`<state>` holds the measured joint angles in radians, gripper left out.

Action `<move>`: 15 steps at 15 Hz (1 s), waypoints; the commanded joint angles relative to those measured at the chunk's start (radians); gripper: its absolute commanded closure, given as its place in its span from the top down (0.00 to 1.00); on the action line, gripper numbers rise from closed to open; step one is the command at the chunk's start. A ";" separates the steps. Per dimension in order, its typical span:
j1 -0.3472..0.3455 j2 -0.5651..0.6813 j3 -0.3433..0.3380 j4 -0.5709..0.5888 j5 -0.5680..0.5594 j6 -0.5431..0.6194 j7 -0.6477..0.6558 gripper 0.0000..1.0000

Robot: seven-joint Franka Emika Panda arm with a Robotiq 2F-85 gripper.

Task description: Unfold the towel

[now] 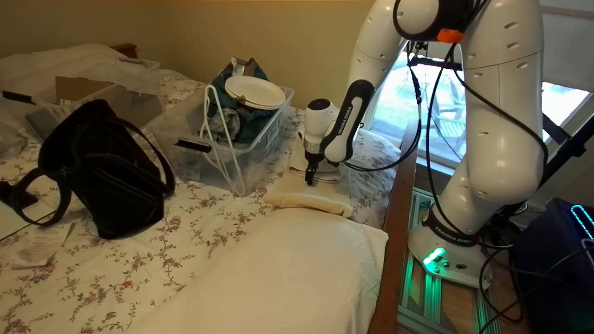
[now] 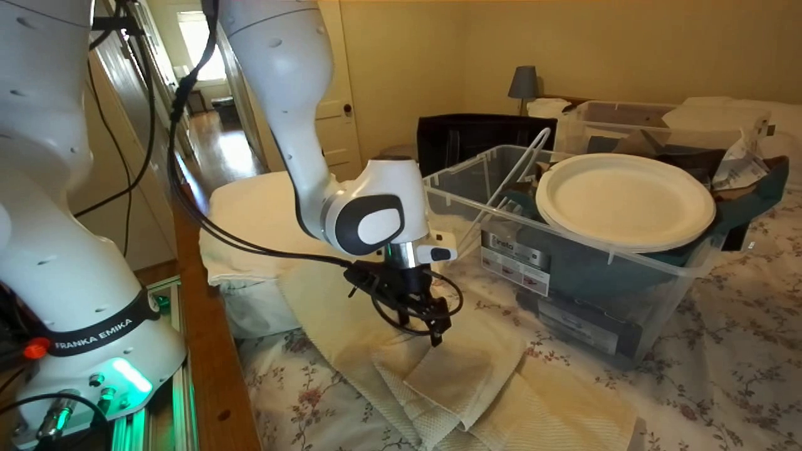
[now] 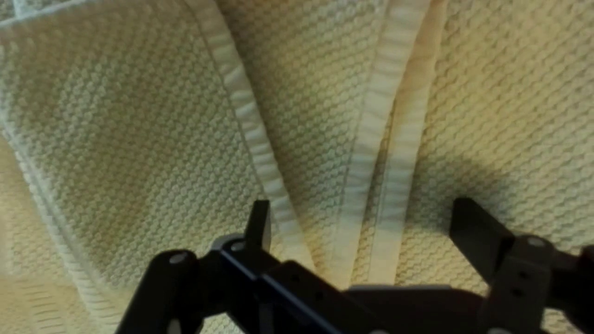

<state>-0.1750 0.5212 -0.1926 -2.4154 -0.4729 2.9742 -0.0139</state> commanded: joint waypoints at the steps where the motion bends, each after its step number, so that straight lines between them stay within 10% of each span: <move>1: 0.068 0.079 -0.057 0.061 0.074 0.010 -0.014 1.00; 13: 0.163 0.168 -0.227 0.096 0.135 0.147 -0.006 1.00; 14: 0.163 0.177 -0.224 0.098 0.146 0.151 -0.006 0.75; 15: 0.160 0.183 -0.218 0.099 0.156 0.155 -0.009 0.75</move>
<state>-0.0337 0.6539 -0.4019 -2.3398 -0.3719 3.0968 -0.0075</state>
